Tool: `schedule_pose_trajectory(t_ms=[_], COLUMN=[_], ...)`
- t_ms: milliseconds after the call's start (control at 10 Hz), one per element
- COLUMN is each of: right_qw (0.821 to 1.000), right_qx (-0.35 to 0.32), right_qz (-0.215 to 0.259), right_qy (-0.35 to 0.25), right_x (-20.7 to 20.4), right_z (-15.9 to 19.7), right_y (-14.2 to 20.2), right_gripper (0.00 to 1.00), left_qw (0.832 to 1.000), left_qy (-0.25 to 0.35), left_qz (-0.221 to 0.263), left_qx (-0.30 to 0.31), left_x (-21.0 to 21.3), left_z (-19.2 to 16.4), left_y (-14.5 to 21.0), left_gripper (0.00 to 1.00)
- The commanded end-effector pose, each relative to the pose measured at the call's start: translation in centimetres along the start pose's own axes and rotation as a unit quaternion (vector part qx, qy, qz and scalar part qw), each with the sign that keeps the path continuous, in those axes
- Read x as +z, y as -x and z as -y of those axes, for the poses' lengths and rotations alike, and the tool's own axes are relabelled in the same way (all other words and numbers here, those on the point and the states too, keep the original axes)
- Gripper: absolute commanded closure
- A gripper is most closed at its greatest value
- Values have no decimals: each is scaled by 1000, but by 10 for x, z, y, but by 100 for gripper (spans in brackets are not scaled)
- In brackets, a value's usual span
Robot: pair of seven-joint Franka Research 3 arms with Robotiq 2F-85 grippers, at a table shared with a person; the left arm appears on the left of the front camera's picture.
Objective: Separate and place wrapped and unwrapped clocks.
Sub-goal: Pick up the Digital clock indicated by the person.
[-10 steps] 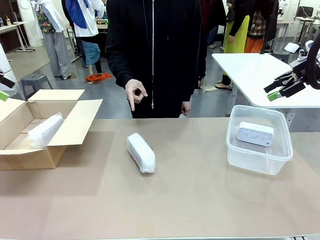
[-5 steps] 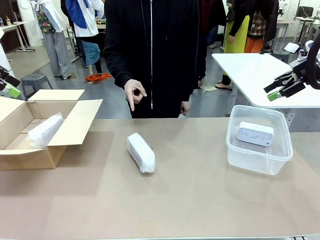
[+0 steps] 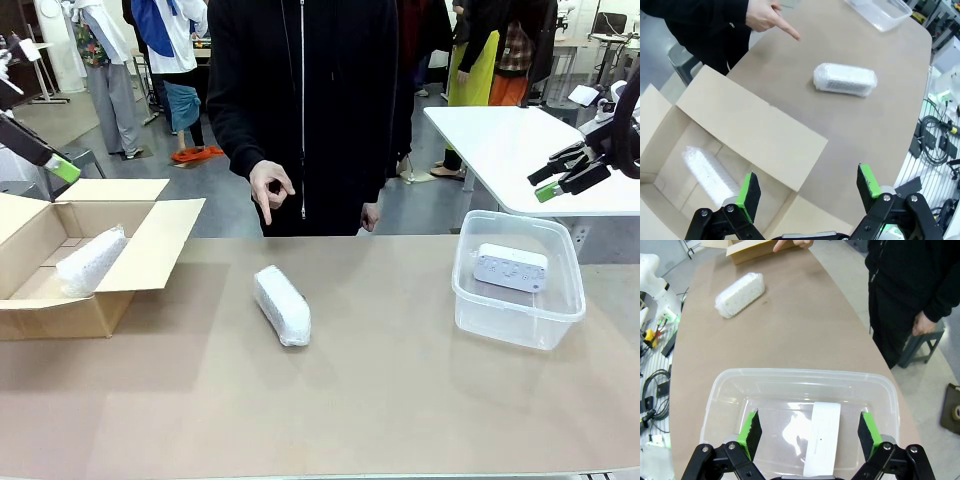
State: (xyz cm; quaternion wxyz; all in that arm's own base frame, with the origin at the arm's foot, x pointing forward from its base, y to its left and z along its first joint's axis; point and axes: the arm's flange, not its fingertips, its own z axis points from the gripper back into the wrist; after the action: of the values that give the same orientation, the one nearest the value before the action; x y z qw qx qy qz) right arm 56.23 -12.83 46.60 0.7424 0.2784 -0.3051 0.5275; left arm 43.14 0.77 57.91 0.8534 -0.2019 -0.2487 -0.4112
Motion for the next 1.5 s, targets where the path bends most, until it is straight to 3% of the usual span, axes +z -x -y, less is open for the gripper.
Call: schedule_pose_trajectory(t_ms=[0, 800, 1400], right_qw=[1000, 1000, 1000], right_qx=[0, 0, 0], right_qz=[0, 0, 0], right_qy=[0, 0, 0], right_x=[0, 0, 0], right_z=[-1, -1, -1], right_y=[0, 0, 0], right_gripper=[0, 0, 0], left_qw=[999, 985, 980], left_qy=[-21, -67, -86], left_qz=[-38, -158, -180], left_qx=[21, 16, 17], left_x=[-15, -128, -191], left_z=[13, 36, 53], left_y=[-15, -80, -113], left_gripper=[0, 0, 0])
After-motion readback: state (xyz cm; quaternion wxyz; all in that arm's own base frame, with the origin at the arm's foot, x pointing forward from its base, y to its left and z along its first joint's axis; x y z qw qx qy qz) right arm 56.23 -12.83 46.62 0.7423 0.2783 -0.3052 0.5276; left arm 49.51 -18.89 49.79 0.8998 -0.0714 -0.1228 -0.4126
